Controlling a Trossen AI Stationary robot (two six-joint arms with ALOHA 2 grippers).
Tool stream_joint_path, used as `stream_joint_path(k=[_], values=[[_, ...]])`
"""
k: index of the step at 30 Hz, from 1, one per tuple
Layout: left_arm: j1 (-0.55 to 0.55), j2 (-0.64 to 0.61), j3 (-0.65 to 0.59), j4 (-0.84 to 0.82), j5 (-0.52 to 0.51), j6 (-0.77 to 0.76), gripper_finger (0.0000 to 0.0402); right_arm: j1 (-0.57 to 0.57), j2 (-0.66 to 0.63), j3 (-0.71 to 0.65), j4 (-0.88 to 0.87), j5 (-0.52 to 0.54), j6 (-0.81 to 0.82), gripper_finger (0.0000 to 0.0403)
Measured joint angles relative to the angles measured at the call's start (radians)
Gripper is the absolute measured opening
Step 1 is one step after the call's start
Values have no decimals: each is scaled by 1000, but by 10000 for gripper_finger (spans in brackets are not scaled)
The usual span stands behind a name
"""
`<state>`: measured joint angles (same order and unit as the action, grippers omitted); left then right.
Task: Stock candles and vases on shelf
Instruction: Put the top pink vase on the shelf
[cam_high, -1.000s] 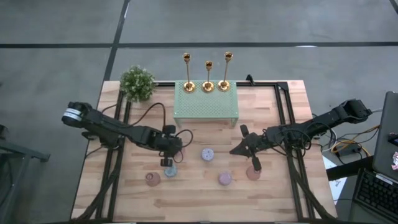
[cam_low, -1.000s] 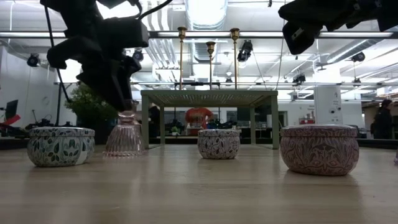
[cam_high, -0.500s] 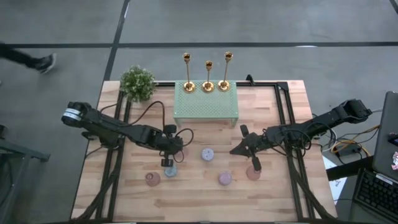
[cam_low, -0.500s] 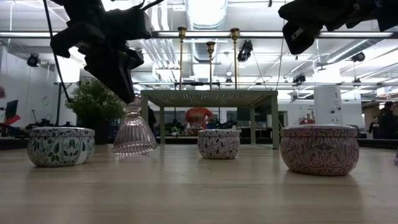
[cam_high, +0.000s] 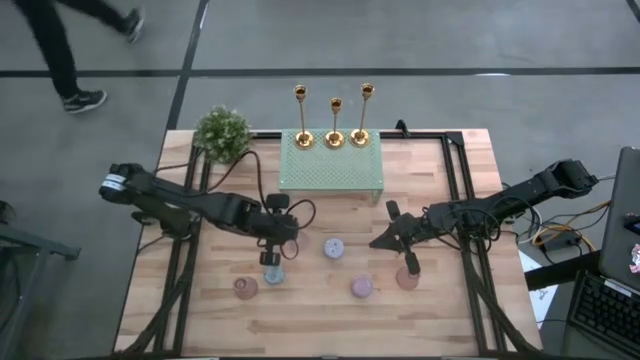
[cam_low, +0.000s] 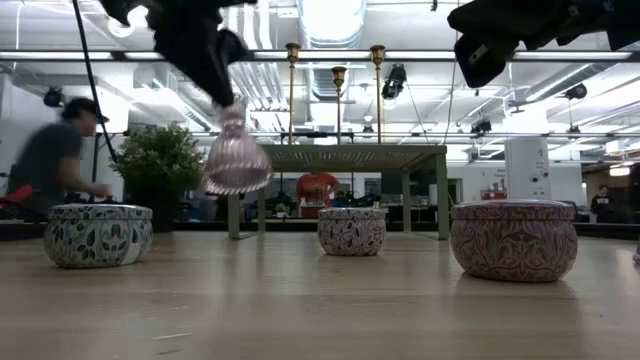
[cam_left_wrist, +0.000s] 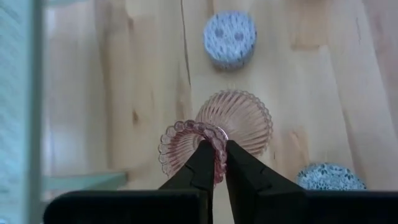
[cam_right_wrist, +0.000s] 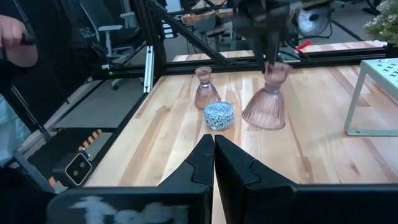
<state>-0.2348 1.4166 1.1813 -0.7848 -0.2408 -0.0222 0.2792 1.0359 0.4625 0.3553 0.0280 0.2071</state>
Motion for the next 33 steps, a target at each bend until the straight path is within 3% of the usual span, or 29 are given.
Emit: stream_joint_path(k=[12,18,27,33], values=[[11,-1,214,-195,-149,82,24,0,0,0,0,0,0,8],[57,-2,267,-212,-197,150,24,0,0,0,0,0,0,8],[192,-2,289,-136,-196,270,24,0,0,0,1,0,-1,8],[314,2,289,-48,-108,332,24,0,0,0,1,0,-8,8]])
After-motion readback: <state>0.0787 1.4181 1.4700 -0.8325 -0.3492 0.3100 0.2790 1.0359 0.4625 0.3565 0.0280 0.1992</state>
